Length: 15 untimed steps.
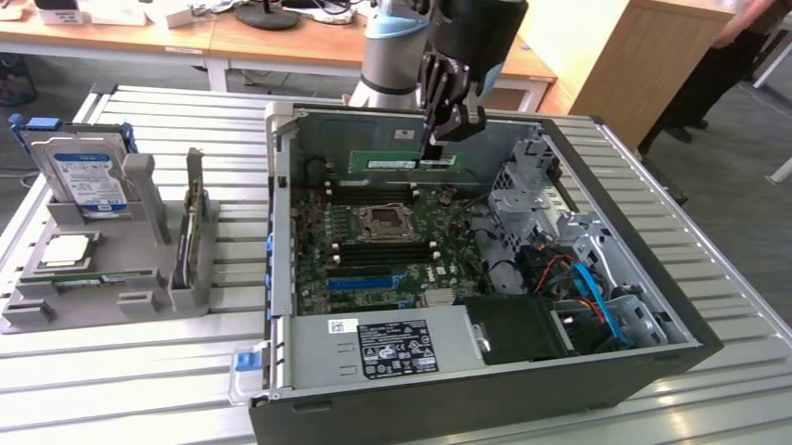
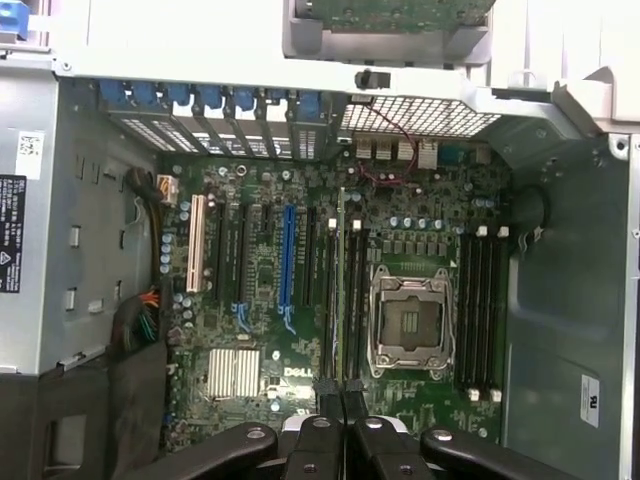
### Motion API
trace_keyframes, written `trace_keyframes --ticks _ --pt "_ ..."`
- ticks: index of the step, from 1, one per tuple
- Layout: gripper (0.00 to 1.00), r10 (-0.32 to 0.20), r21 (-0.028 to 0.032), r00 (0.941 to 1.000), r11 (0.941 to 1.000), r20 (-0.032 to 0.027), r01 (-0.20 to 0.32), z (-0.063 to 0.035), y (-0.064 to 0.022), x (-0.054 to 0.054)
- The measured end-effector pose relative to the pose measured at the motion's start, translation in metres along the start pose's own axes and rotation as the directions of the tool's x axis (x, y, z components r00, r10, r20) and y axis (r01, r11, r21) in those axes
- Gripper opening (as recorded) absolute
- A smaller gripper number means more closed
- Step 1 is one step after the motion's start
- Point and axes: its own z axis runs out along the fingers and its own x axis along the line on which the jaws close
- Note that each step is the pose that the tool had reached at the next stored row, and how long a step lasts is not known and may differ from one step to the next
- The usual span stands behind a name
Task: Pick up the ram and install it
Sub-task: 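Pick up the ram and move it above insertion slot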
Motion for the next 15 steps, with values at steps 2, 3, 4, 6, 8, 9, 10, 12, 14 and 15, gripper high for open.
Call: trace_keyframes --ticks 2,3,4,6,8,9,10,12,14,15 --pt "0.12 0.000 0.0000 1.0000 1.0000 0.0000 0.000 0.0036 -0.0001 0.000" --pt "0.12 0.000 0.0000 1.0000 1.0000 0.0000 0.000 0.0053 -0.0002 0.000" --pt "0.12 0.000 0.0000 1.0000 1.0000 0.0000 0.000 0.0069 -0.0003 0.000" --pt "0.12 0.000 0.0001 1.0000 1.0000 0.0000 0.000 0.0098 -0.0004 0.000" --pt "0.12 0.000 0.0000 1.0000 1.0000 0.0002 0.000 0.0124 -0.0005 0.000" --pt "0.12 0.000 0.0000 1.0000 1.0000 0.0001 0.000 0.0136 -0.0005 0.000" --pt "0.12 0.000 0.0000 1.0000 1.0000 0.0000 0.000 0.0148 -0.0006 0.000" --pt "0.12 0.000 0.0001 1.0000 1.0000 0.0000 0.000 0.0171 -0.0007 0.000" --pt "0.12 0.000 0.0000 1.0000 1.0000 0.0000 0.000 0.0195 -0.0008 0.001" --pt "0.12 0.000 0.0000 1.0000 1.0000 0.0000 0.000 0.0204 -0.0008 0.001"
